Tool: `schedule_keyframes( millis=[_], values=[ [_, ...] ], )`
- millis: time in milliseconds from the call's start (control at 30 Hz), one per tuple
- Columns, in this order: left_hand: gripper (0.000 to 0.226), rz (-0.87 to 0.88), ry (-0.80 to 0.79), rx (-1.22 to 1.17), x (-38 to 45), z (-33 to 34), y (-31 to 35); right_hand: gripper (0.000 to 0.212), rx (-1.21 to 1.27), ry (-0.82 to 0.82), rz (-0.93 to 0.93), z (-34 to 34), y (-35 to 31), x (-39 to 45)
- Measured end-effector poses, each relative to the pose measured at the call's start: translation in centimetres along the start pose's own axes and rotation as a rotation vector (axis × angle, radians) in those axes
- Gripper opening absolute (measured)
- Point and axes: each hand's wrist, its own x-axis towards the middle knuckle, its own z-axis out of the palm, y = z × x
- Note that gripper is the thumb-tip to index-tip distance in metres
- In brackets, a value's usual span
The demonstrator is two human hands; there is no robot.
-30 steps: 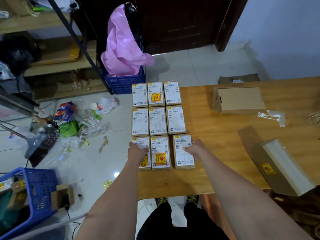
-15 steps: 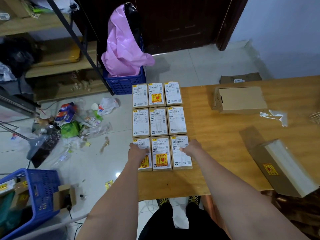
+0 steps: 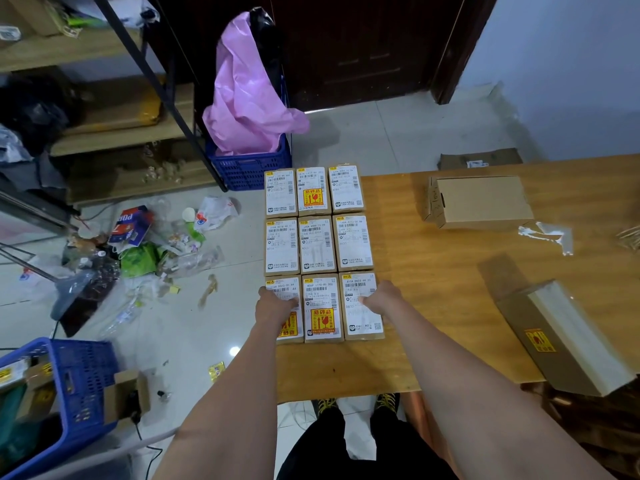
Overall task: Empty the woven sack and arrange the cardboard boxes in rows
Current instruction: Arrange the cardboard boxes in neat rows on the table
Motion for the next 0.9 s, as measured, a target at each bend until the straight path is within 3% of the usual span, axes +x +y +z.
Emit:
schedule_keyframes(
  millis=[467,600,667,767,900],
  values=[
    [0.074,0.015,-0.026,-0.069,0.3,-0.4,-0.6,0.059,0.071,-0.045,0.029,-0.4,0.2,-0.8],
    [0.100,0.069,0.006,-0.022,1.2,-1.6,-0.3,0.088,0.178,-0.092,0.027,-1.9,0.0,-0.2],
    [0.099,0.133,0.014,0.028,1.6,-2.2,0.2,0.098,0.207,-0.060,-0.041,-2.6,-0.6,0.2],
    [0.086,0.157,0.006,0.019,2.3,-2.9,1.1,0.093,0.145,0.004,-0.134,-3.3,-2.0,0.9],
    [0.068,0.138,0.022,-0.024,4.0,-3.2,2.4,0.061,0.138,0.062,-0.153,-4.2,-4.1,2.0]
  ],
)
